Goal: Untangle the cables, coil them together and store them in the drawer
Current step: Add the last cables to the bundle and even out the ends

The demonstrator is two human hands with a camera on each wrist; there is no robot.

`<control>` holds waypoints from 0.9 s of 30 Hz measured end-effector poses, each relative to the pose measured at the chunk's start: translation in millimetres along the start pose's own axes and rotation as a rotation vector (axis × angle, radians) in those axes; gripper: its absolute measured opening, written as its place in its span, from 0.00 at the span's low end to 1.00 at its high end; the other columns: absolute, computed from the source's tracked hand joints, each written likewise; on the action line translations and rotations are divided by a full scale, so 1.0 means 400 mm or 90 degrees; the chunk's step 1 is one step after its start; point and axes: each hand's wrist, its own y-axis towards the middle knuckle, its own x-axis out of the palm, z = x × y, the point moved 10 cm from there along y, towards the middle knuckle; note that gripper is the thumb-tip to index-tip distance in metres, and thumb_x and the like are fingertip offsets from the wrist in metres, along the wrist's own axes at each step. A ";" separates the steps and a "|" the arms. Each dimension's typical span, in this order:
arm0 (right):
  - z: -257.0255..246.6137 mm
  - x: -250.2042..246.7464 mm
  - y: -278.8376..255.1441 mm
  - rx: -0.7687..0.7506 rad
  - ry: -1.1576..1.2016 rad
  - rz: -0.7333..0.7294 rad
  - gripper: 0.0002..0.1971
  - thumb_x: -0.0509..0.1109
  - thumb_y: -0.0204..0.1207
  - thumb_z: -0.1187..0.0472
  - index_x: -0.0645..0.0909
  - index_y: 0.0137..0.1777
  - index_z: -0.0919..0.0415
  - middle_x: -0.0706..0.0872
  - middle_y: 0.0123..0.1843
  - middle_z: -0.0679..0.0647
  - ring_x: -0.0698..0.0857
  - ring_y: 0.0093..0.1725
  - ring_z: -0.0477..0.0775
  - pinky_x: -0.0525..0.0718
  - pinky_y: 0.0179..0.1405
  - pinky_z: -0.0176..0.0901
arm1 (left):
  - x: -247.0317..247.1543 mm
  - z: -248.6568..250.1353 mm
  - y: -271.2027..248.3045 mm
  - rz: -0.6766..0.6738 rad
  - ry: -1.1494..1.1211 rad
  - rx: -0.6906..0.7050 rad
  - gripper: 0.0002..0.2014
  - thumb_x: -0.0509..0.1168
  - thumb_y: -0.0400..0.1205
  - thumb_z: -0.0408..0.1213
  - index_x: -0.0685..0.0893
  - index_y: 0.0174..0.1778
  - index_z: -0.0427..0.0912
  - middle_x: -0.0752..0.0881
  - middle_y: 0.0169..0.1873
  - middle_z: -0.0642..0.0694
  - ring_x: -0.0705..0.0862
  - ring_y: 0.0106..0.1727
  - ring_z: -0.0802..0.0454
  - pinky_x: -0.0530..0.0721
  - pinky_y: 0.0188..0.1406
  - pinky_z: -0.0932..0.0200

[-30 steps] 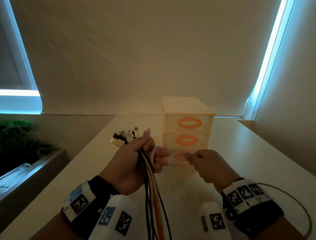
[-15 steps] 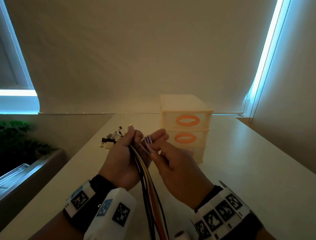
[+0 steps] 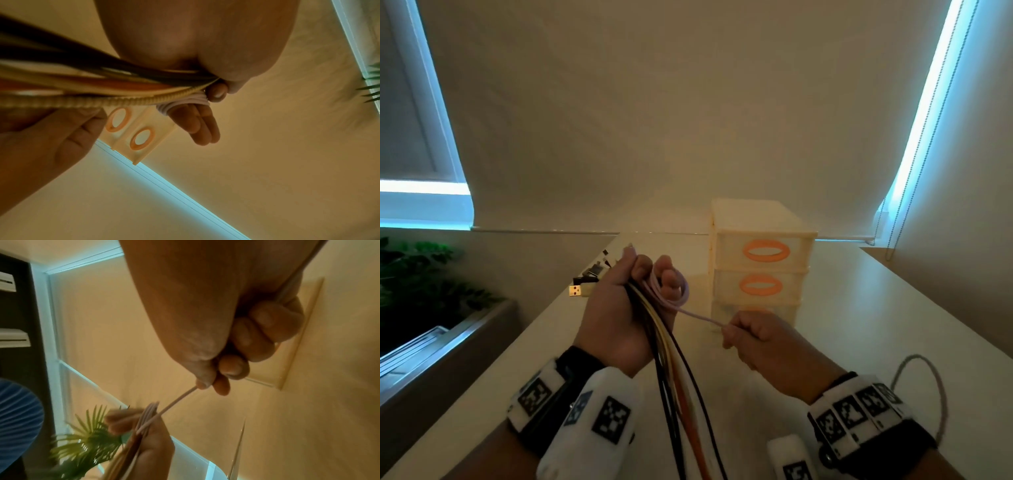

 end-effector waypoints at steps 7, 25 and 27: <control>0.092 -0.184 -0.010 0.136 -0.085 0.228 0.18 0.72 0.78 0.44 0.85 0.37 0.59 0.85 0.32 0.50 0.82 0.34 0.51 0.78 0.37 0.46 | 0.043 -0.073 -0.020 -0.115 0.205 -0.093 0.22 0.56 0.88 0.52 0.69 0.29 0.45 0.85 0.32 0.41 0.83 0.29 0.47 0.78 0.34 0.60; -0.116 -0.011 -0.043 -0.139 -0.090 0.030 0.10 0.64 0.85 0.51 0.83 0.43 0.49 0.82 0.33 0.49 0.79 0.33 0.45 0.77 0.35 0.39 | -0.011 -0.001 0.017 -0.005 0.065 0.027 0.25 0.56 0.90 0.52 0.70 0.29 0.42 0.91 0.50 0.35 0.90 0.44 0.42 0.91 0.49 0.53; -0.074 -0.008 -0.035 -0.082 -0.106 0.012 0.14 0.64 0.85 0.50 0.82 0.39 0.51 0.79 0.31 0.48 0.76 0.29 0.41 0.75 0.33 0.38 | -0.032 -0.009 0.024 0.005 0.067 0.010 0.26 0.57 0.90 0.53 0.71 0.28 0.43 0.87 0.38 0.40 0.83 0.36 0.46 0.86 0.37 0.58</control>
